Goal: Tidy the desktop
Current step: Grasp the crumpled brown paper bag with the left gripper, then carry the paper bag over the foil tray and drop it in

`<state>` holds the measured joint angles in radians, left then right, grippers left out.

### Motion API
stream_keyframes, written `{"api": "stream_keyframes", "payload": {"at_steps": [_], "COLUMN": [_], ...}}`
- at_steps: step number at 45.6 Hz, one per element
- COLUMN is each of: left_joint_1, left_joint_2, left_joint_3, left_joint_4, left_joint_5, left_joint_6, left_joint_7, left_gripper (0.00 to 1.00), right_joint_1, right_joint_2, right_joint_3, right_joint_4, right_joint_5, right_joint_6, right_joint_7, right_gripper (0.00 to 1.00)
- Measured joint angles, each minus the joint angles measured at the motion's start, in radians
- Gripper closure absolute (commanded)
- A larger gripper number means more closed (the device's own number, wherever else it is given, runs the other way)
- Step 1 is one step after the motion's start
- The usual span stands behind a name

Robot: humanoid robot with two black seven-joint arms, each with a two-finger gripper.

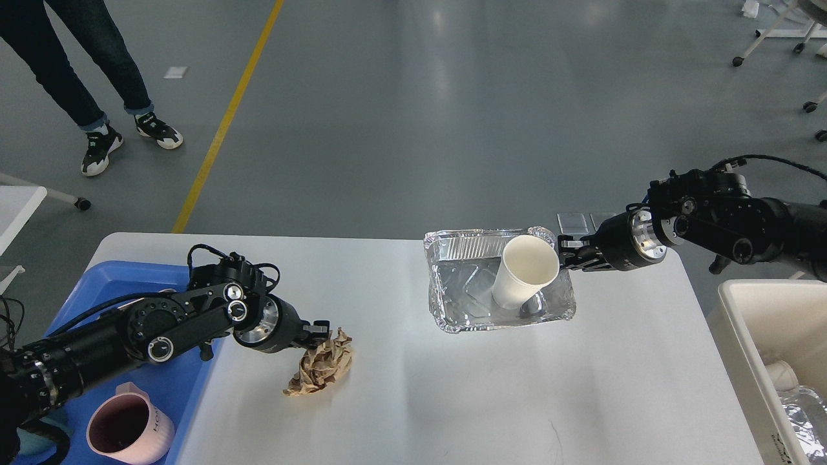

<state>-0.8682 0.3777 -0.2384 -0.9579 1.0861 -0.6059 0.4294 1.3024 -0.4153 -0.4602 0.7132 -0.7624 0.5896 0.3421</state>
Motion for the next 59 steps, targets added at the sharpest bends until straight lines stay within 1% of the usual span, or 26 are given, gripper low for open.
{"api": "stream_keyframes", "payload": {"at_steps": [4, 10, 19, 24, 29, 31, 36, 38, 42, 46, 48, 55, 59], "left_joint_1": [0.0, 0.0, -0.001, -0.012, -0.069, -0.122, -0.24, -0.305, -0.389, -0.463, -0.505, -0.575, -0.583], "left_joint_2": [0.062, 0.163, 0.278, 0.339, 0.389, 0.416, 0.431, 0.431, 0.414, 0.343, 0.28, 0.126, 0.044], "left_joint_3": [-0.034, -0.134, -0.314, -0.411, -0.466, -0.479, -0.475, -0.468, -0.462, -0.457, -0.438, -0.357, -0.332], "left_joint_4": [-0.006, -0.019, -0.023, -0.026, -0.028, -0.028, -0.026, -0.021, -0.013, -0.002, 0.013, 0.066, 0.087], "left_joint_5": [-0.02, -0.049, -0.056, -0.06, -0.064, -0.067, -0.082, -0.087, -0.088, -0.089, -0.089, -0.088, -0.088], "left_joint_6": [-0.001, -0.015, -0.061, -0.113, -0.171, -0.203, -0.245, -0.263, -0.278, -0.282, -0.282, -0.275, -0.273], "left_joint_7": [-0.004, -0.006, -0.002, 0.0, 0.006, 0.008, 0.012, 0.014, 0.026, 0.05, 0.067, 0.077, 0.08], "left_gripper": [1.0, 1.0, 1.0, 1.0, 1.0, 1.0, 1.0, 1.0, 1.0, 1.0, 1.0, 1.0, 1.0], "right_joint_1": [0.0, -0.002, -0.006, -0.006, -0.006, -0.005, -0.004, -0.005, -0.009, -0.014, -0.014, -0.004, -0.002], "right_joint_2": [0.002, 0.004, 0.015, 0.018, 0.019, 0.019, 0.024, 0.027, 0.04, 0.063, 0.078, 0.094, 0.101], "right_joint_3": [0.0, 0.0, 0.0, 0.0, 0.0, 0.0, 0.0, 0.0, 0.0, 0.0, 0.0, 0.0, 0.0], "right_joint_4": [-0.003, -0.005, -0.007, -0.008, -0.009, -0.009, -0.009, -0.009, -0.012, -0.013, -0.014, -0.02, -0.031], "right_joint_5": [0.0, 0.0, 0.0, 0.0, -0.001, -0.002, -0.002, -0.002, -0.002, -0.003, -0.003, -0.003, -0.003], "right_joint_6": [0.0, -0.001, -0.002, -0.002, -0.003, -0.003, -0.004, -0.004, -0.004, -0.004, -0.004, -0.002, 0.001], "right_joint_7": [0.0, 0.0, 0.0, 0.0, 0.0, 0.0, 0.0, 0.0, 0.0, -0.003, -0.008, -0.013, -0.014], "right_gripper": [1.0, 1.0, 1.0, 1.0, 1.0, 1.0, 1.0, 1.0, 1.0, 1.0, 1.0, 1.0, 1.0]}}
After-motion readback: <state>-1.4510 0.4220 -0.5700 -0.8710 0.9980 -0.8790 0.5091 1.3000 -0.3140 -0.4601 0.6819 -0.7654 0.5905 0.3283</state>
